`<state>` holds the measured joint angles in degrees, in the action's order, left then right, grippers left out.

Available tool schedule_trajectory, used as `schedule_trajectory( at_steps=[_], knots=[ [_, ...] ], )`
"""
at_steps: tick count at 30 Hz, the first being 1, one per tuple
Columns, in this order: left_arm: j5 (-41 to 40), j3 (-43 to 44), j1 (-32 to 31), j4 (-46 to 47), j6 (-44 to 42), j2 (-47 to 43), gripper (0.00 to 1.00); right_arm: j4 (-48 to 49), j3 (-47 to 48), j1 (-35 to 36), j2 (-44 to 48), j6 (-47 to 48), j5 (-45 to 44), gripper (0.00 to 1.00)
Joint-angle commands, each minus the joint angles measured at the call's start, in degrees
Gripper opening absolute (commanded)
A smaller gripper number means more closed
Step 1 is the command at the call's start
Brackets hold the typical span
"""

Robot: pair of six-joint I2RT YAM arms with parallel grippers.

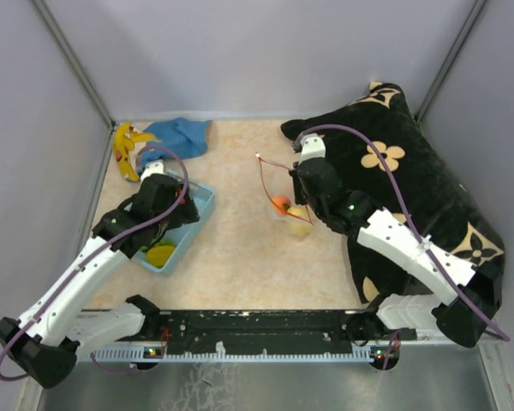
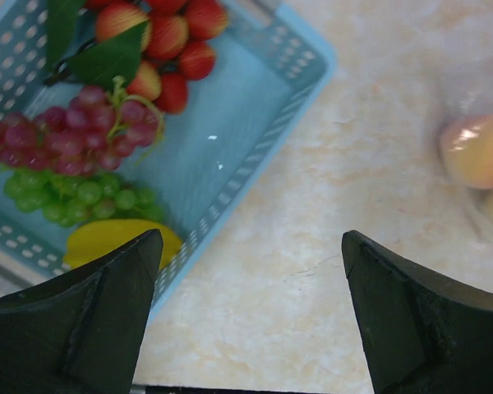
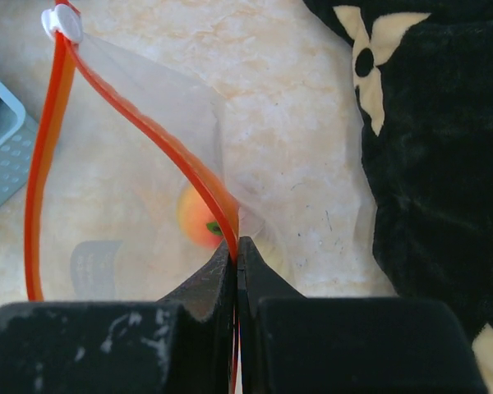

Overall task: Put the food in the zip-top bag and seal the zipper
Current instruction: Pick up the fake fruit from the corner of the board.

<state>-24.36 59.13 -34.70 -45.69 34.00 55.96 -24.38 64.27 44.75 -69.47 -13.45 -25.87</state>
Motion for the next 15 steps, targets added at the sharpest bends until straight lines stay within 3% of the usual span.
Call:
schedule_trajectory(
  at_steps=[1,15],
  knots=[
    [2.1,-2.9,6.8,-6.9,5.4,0.0,0.96,5.1,-0.9,-0.1,2.6,0.9,-0.8,0.0],
    [-0.1,-5.3,15.8,-16.1,20.7,7.8,0.99,6.6,-2.7,-0.1,4.9,1.1,0.5,0.0]
  ],
)
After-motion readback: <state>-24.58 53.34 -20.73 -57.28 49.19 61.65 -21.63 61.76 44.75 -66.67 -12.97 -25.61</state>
